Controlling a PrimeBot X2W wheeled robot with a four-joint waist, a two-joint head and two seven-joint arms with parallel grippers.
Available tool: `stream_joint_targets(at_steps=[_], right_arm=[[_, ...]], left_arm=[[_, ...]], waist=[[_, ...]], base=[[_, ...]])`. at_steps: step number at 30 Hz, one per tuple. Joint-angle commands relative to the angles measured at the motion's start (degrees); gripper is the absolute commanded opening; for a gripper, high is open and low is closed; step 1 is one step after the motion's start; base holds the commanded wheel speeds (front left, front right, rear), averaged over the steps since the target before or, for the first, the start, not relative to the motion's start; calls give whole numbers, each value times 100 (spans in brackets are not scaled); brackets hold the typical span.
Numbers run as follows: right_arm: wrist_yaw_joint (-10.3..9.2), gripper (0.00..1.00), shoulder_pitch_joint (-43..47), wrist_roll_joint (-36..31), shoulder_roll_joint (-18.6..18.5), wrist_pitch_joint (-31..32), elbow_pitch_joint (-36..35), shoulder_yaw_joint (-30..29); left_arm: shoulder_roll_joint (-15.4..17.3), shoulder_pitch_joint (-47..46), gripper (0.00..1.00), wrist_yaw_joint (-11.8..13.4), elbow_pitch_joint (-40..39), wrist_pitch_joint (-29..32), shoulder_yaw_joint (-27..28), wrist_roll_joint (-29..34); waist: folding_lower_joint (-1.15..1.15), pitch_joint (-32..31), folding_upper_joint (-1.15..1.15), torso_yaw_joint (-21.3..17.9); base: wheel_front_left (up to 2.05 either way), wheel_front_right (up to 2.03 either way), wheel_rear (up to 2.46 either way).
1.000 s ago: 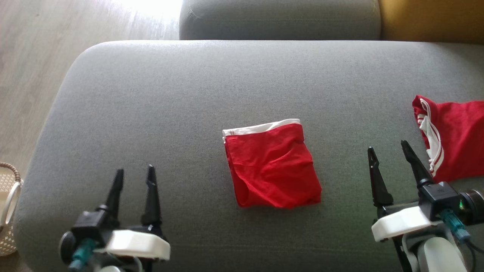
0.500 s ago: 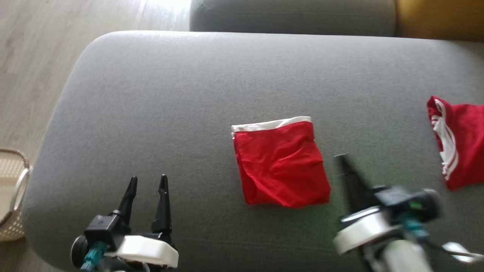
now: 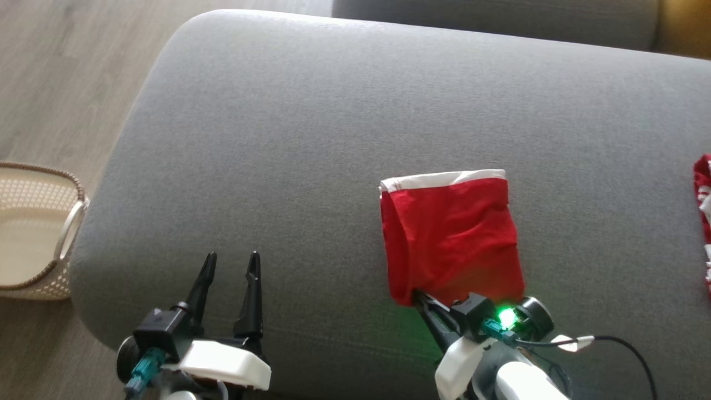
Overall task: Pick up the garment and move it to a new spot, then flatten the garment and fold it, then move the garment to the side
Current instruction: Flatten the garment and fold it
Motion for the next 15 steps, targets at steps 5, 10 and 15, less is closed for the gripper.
stream_joint_targets(at_steps=[5,10,15], right_arm=[[-2,0,-373,393,64,-92,-33,150],[-2,0,-558,354,64,-111,-298,-495],[-2,0,-764,56,64,-113,-341,-1093]], left_arm=[[2,-206,100,40,-160,-30,201,-16],[1,-194,100,56,-162,-30,230,-55],[1,-256,100,42,-177,-30,160,-86]], waist=[[0,-33,0,42],[0,-84,0,-75],[0,-25,0,-107]], base=[[0,0,0],[0,0,0],[0,0,0]])
